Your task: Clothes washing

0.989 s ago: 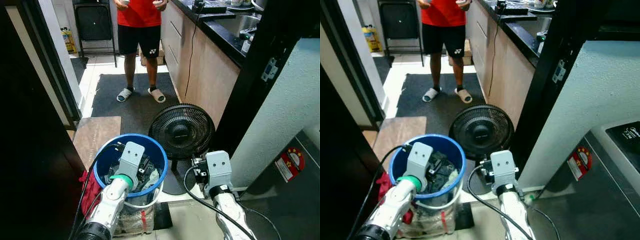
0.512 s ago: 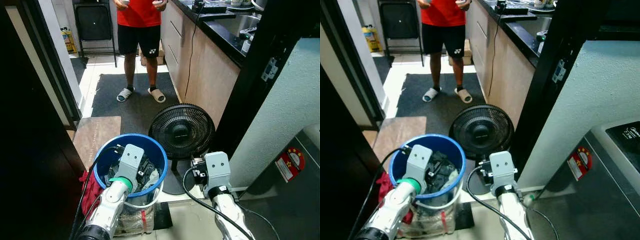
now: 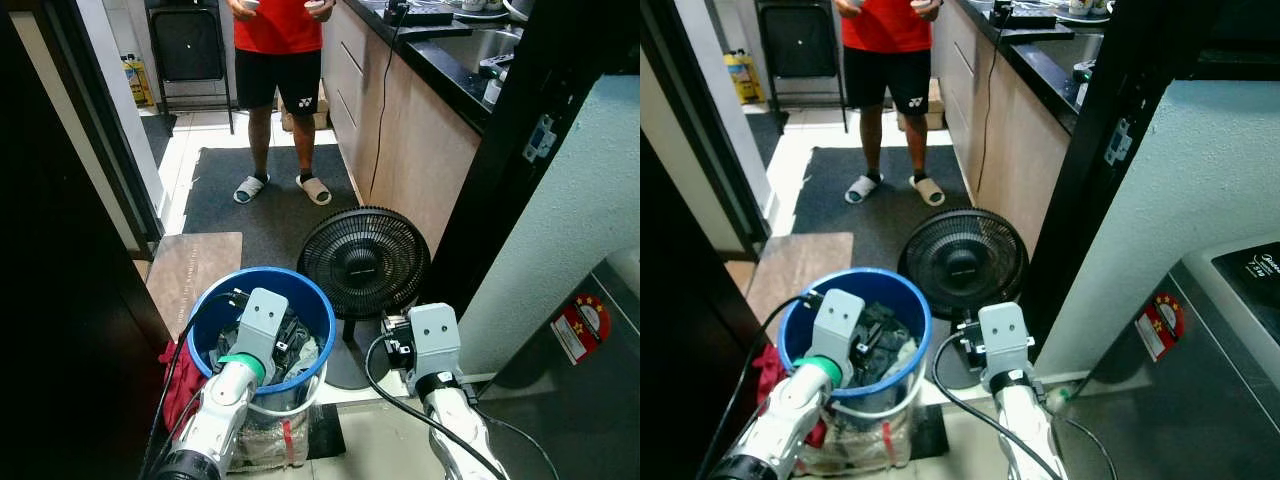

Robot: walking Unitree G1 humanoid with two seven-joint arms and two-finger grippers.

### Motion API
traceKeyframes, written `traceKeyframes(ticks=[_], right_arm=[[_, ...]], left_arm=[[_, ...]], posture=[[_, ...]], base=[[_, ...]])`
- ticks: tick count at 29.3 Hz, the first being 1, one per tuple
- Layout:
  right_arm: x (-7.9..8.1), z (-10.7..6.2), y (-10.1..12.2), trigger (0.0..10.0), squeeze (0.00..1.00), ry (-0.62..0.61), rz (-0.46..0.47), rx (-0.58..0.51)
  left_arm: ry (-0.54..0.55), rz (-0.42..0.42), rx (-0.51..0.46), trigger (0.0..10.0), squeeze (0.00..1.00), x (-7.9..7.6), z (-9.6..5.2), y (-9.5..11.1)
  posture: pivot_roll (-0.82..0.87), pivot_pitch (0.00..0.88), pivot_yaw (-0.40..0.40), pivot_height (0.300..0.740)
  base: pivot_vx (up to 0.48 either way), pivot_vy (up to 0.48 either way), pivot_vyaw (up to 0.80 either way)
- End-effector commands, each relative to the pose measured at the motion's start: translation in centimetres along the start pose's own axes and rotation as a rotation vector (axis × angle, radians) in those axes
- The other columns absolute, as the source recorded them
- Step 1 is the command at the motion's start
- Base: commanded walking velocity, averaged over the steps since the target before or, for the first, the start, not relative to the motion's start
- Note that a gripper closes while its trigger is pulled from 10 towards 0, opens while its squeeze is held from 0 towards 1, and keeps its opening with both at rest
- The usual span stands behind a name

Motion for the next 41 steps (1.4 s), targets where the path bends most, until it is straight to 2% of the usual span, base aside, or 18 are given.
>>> traceKeyframes(ticks=[1, 16, 30, 41], right_arm=[[0.4, -0.28, -0.55, 10.0, 0.0, 0.013, -0.006, 0.023], [0.62, -0.18, -0.48, 10.0, 0.0, 0.022, -0.003, 0.017], [0.47, -0.19, -0.6, 10.0, 0.0, 0.012, 0.008, 0.025], [0.62, -0.35, -0.83, 10.0, 0.0, 0.012, 0.005, 0.034]], left_arm=[[-0.001, -0.001, 0.01, 10.0, 0.0, 0.1, -0.23, -0.41], [0.0, 0.007, 0.009, 10.0, 0.0, 0.17, -0.27, -0.42], [-0.012, 0.015, 0.004, 10.0, 0.0, -0.1, -0.18, -0.25], [-0.027, 0.026, -0.001, 10.0, 0.0, -0.33, -0.3, -0.26]], posture=[[-0.08, 0.009, 0.074, 0.74], [-0.07, 0.0, 0.073, 0.74], [-0.07, 0.006, 0.075, 0.74], [-0.07, 0.012, 0.078, 0.74]], base=[[-0.326, 0.0, 0.8], [-0.42, 0.0, 0.71], [0.0, 0.0, 0.0], [0.454, 0.0, 0.0]])
Point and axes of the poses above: a point about 5 cm out from each wrist's last joint towards the gripper, its own z axis pointing out of the wrist towards the gripper, its own y axis along the axis of the wrist's last joint, x = y × z, the point moved 6 cm from there along z, pointing out of the wrist towards the gripper, and after that the axes turned 14 degrees about -z, right-handed, at the moved point
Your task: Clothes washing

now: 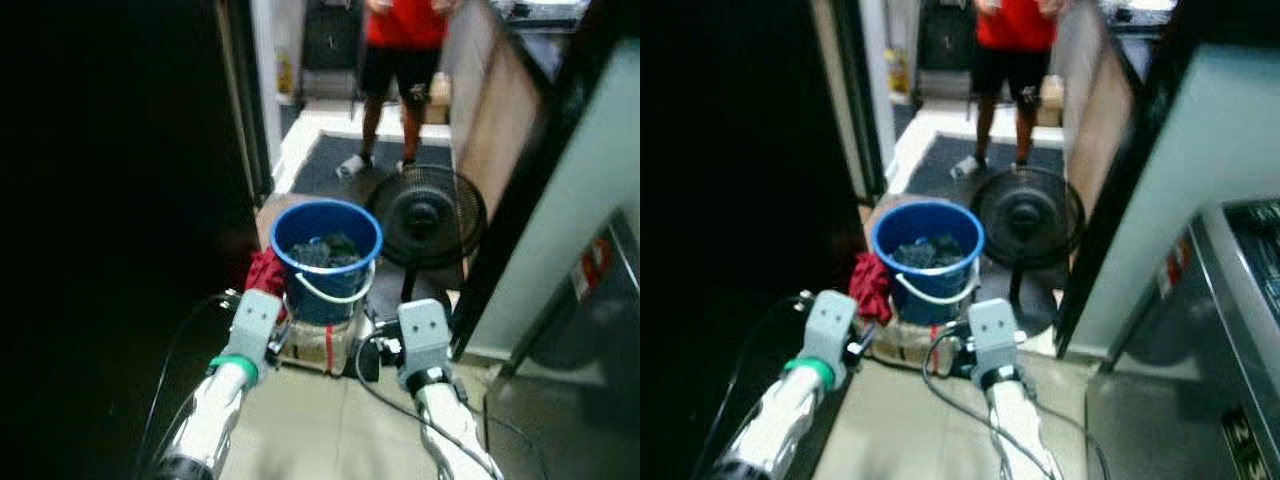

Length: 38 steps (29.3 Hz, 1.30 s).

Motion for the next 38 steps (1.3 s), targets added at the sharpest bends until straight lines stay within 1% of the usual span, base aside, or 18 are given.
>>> traceKeyframes(ticks=[1, 23, 38], right_arm=[[0.0, 0.18, 0.04, 10.0, 0.0, -0.008, 0.01, 0.006], [0.42, 0.3, 0.06, 10.0, 0.0, 0.003, 0.01, 0.007], [0.31, 0.31, 0.01, 10.0, 0.0, -0.001, 0.01, 0.009]], left_arm=[[-0.002, 0.019, 0.015, 10.0, 0.0, 0.24, -0.17, -0.35], [0.007, 0.028, 0.019, 10.0, 0.0, 0.5, -0.23, -0.43], [0.002, 0.028, 0.02, 10.0, 0.0, 0.28, -0.15, -0.41]], posture=[[-0.07, 0.012, 0.077, 0.74], [-0.06, 0.016, 0.079, 0.74], [-0.06, 0.015, 0.08, 0.74]], base=[[0.465, 0.0, 0.0], [0.462, 0.0, 0.0], [0.461, 0.0, 0.0]])
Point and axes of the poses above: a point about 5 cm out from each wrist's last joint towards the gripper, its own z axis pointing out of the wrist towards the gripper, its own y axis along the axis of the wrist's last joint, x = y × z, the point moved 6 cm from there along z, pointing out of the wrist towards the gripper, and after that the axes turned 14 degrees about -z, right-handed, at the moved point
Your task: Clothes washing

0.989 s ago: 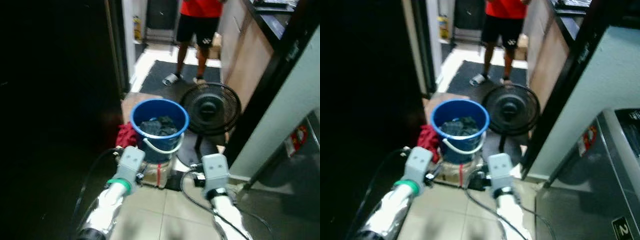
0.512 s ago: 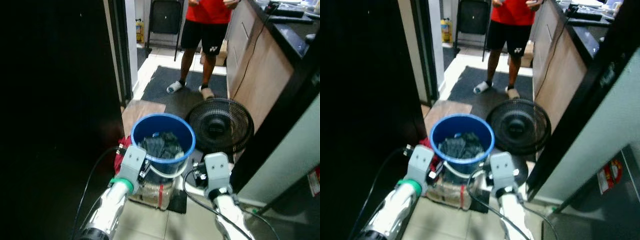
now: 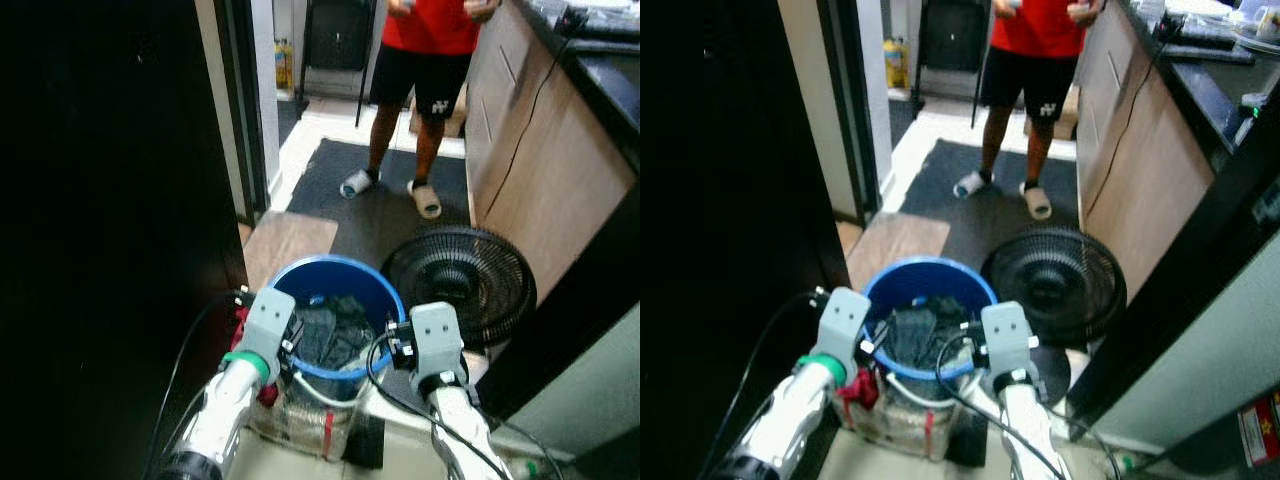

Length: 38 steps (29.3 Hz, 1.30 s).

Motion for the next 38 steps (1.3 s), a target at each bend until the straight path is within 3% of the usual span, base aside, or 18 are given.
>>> traceKeyframes(ticks=[1, 8, 38], right_arm=[[0.3, -0.3, -0.5, 10.0, 0.0, 0.009, 0.0, 0.015], [0.3, -0.3, -0.5, 10.0, 0.0, 0.007, -0.001, 0.015], [0.3, -0.5, -1.0, 10.0, 0.0, 0.006, -0.002, 0.025]], left_arm=[[0.009, 0.005, 0.019, 10.0, 0.0, 0.3, -0.2, -0.6], [0.013, -0.003, 0.025, 10.0, 0.0, 0.2, -0.2, -0.7], [-0.013, -0.015, 0.08, 10.0, 0.0, -0.2, -0.5, -2.2]], posture=[[-0.06, 0.015, 0.08, 0.74], [-0.07, 0.016, 0.08, 0.74], [-0.07, 0.002, 0.084, 0.74]], base=[[0.461, 0.0, 0.0], [0.436, 0.0, 0.0], [0.0, 0.0, 0.0]])
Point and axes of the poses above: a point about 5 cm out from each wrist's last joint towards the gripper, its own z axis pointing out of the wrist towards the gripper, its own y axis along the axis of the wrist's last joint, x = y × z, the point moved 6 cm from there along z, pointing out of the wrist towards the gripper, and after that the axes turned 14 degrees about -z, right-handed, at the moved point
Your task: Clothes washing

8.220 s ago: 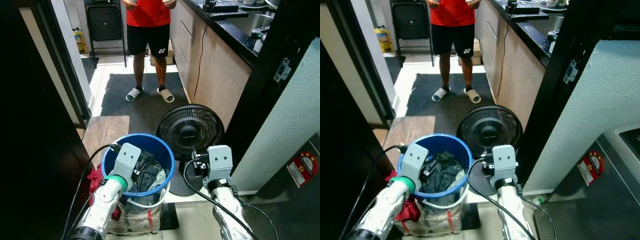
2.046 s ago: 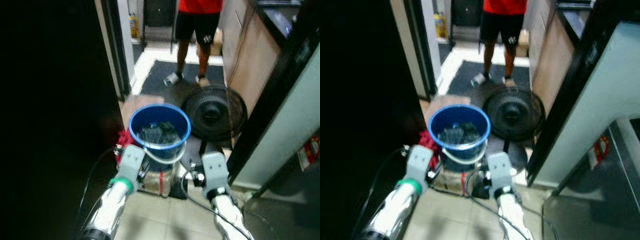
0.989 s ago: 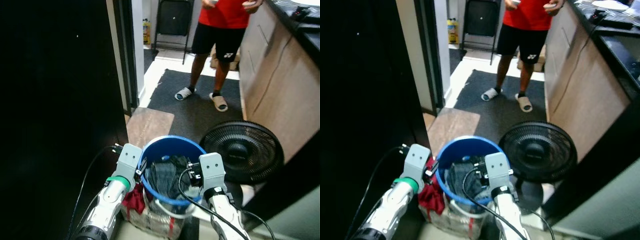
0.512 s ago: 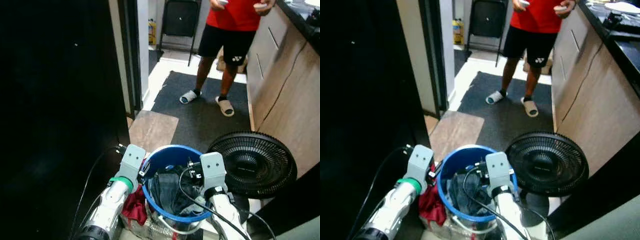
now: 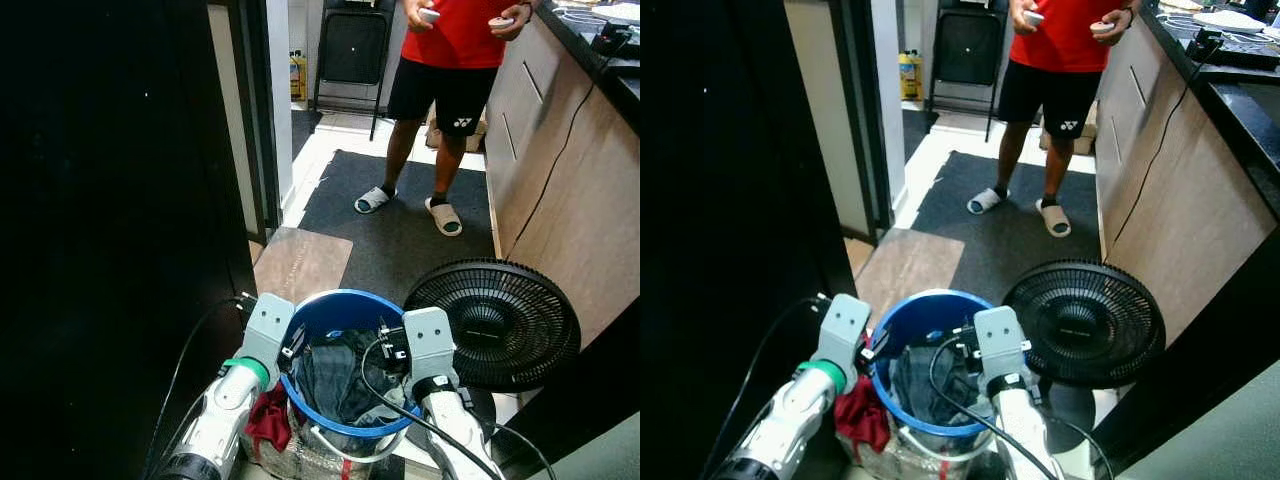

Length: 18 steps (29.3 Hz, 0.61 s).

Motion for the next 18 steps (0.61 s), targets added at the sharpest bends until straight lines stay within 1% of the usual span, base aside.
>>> traceKeyframes(ticks=[1, 6, 8, 18], right_arm=[[0.16, -0.29, -0.74, 10.0, 0.0, 0.0, 0.01, 0.026], [0.1, -0.25, -0.75, 10.0, 0.0, -0.003, 0.015, 0.029], [0.16, -0.28, -0.73, 10.0, 0.0, -0.001, 0.012, 0.027], [0.13, -0.31, -0.59, 10.0, 0.0, -0.005, 0.016, 0.023]], left_arm=[[0.006, -0.002, 0.045, 10.0, 0.0, 0.13, -0.35, -1.37], [0.004, -0.002, 0.043, 10.0, 0.0, 0.02, -0.29, -1.27], [0.002, -0.002, 0.043, 10.0, 0.0, -0.03, -0.32, -1.3], [-0.001, -0.003, 0.041, 10.0, 0.0, -0.17, -0.32, -1.22]], posture=[[-0.07, 0.004, 0.085, 0.735], [-0.07, 0.008, 0.084, 0.715], [-0.07, 0.011, 0.085, 0.7], [-0.07, 0.016, 0.086, 0.675]], base=[[0.0, 0.0, 0.0], [0.0, 0.0, 0.0], [0.0, 0.0, 0.0], [0.0, 0.0, 0.0]])
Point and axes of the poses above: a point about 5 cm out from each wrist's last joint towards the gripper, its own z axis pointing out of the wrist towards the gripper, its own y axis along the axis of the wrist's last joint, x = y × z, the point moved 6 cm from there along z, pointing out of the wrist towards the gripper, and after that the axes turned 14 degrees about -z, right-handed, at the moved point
